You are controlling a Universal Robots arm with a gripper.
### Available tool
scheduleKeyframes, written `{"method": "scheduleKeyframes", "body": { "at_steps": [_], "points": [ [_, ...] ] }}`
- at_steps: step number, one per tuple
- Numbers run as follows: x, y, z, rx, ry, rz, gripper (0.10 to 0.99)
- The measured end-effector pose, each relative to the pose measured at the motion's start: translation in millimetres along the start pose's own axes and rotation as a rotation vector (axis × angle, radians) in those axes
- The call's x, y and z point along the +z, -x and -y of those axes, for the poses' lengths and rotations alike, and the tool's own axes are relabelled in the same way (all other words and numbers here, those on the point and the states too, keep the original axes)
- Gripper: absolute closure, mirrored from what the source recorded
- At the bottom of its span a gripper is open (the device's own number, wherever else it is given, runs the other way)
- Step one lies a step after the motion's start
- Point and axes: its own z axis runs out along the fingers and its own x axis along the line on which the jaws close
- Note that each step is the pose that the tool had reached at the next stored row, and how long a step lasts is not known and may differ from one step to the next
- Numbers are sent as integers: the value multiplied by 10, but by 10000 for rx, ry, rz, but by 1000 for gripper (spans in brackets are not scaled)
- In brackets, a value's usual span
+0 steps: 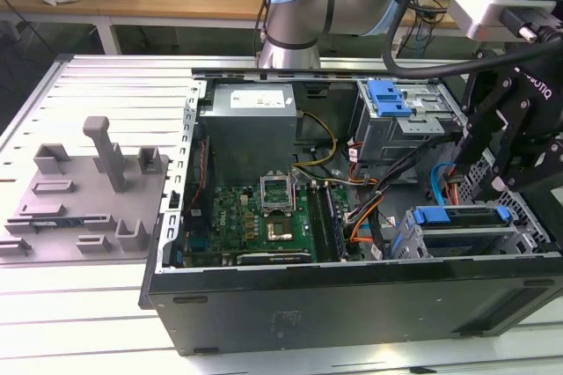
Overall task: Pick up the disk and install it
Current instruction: 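Insert the first disk wire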
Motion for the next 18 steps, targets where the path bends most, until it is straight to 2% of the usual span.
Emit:
{"method": "scheduleKeyframes", "body": {
  "at_steps": [12, 14, 17, 18],
  "points": [
    [0, 13, 0, 0, -1, -30, 584],
    [3, 152, -2, 1, -1, -104, 584],
    [8, 390, 14, 3, -1, -166, 584],
    [10, 434, 25, 5, 4, -367, 584]
  ]
}}
